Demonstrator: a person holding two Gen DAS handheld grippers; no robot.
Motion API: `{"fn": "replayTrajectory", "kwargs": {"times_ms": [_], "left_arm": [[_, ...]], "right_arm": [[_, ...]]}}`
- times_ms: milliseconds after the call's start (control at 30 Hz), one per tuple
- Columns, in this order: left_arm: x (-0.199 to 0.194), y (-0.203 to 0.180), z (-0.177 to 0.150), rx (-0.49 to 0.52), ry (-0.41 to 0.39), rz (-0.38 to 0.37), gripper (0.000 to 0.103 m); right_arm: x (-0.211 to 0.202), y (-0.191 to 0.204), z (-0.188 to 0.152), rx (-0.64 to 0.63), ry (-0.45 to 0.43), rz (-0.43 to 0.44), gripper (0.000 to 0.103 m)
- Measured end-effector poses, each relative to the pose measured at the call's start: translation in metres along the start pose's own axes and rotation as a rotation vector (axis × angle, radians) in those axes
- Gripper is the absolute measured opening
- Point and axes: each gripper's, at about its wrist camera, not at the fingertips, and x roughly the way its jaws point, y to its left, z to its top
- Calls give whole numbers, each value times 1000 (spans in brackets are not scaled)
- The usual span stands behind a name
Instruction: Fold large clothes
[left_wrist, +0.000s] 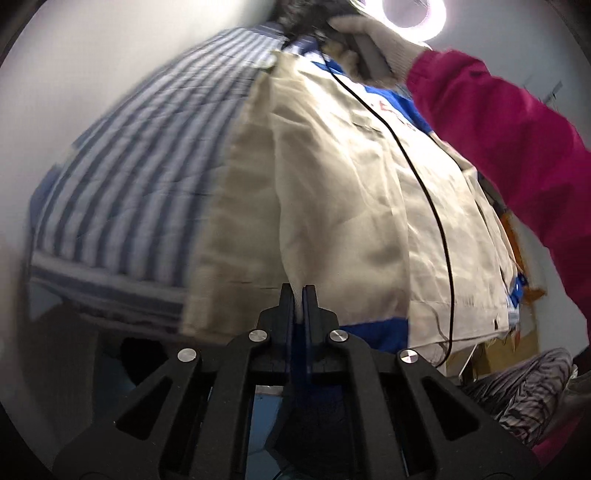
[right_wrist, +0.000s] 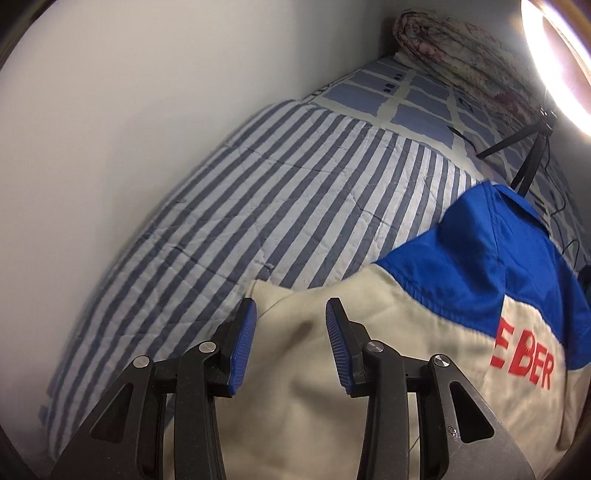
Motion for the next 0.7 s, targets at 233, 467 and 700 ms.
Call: {"fn": "replayTrajectory", "kwargs": {"times_ms": [233,467,700], "left_arm": [[4,-5,1,19,-2,6,2],[6,-6,-1,21,4,6,2],[8,5,3,3,9,125,2]], "right_arm": [[17,12,8,-62,26,25,37],[19,18,7,-101,14,24,6],[22,7,22,26,-40,145,5]]}}
